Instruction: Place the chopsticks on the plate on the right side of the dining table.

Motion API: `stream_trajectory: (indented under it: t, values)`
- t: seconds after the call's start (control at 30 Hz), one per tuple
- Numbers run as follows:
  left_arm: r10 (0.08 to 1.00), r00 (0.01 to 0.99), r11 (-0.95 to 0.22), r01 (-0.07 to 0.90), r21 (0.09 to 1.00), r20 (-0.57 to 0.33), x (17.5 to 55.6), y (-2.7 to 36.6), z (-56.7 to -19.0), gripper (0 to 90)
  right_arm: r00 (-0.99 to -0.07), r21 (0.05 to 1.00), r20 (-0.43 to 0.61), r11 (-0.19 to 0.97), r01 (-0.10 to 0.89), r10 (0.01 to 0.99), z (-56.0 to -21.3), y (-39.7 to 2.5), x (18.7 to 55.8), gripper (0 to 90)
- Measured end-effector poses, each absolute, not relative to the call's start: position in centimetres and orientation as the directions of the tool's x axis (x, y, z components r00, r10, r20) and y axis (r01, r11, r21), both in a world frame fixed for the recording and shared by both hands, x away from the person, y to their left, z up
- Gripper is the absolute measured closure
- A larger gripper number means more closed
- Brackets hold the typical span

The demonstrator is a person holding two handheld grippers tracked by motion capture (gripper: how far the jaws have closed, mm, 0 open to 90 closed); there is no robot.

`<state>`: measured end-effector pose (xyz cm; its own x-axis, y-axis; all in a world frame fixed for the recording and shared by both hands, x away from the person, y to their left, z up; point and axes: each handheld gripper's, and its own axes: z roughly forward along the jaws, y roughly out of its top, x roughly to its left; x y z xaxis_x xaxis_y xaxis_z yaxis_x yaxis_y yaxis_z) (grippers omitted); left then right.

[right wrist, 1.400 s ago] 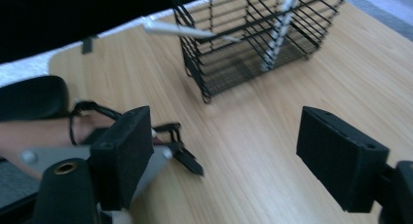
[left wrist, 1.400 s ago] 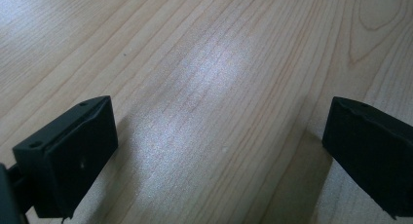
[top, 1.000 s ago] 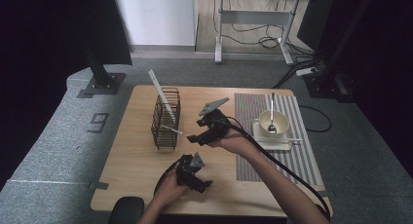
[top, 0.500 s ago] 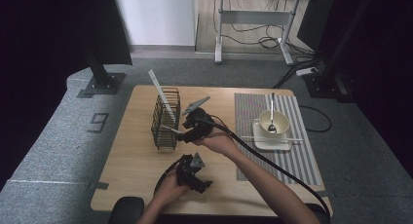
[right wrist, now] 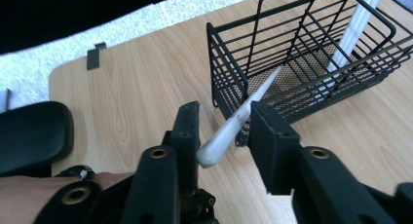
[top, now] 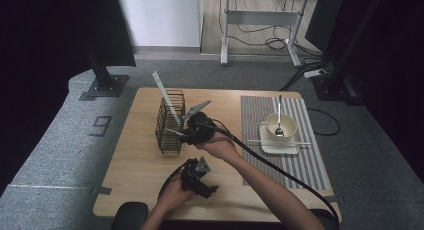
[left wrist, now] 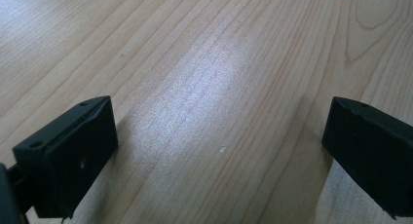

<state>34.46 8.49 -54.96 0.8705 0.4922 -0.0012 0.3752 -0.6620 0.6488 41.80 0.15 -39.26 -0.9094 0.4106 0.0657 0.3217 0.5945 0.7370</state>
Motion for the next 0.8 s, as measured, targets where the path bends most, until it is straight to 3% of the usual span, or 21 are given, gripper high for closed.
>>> stream_trajectory:
  t: [0.5, 0.8]
  values:
    - [0.489, 0.872, -0.661, 0.372, 0.652, -0.001, 34.5, 8.5, -55.0, 0.0, -0.889, 0.726, -0.131, 0.653, 0.215, 0.439, -37.8, -0.3, 40.7, 79.0]
    - [0.494, 0.87, -0.657, 0.375, 0.654, -0.003, 34.5, 8.5, -55.0, 0.0, -0.888, 0.73, -0.135, 0.65, 0.212, 0.44, -36.6, -1.2, 40.5, 82.2]
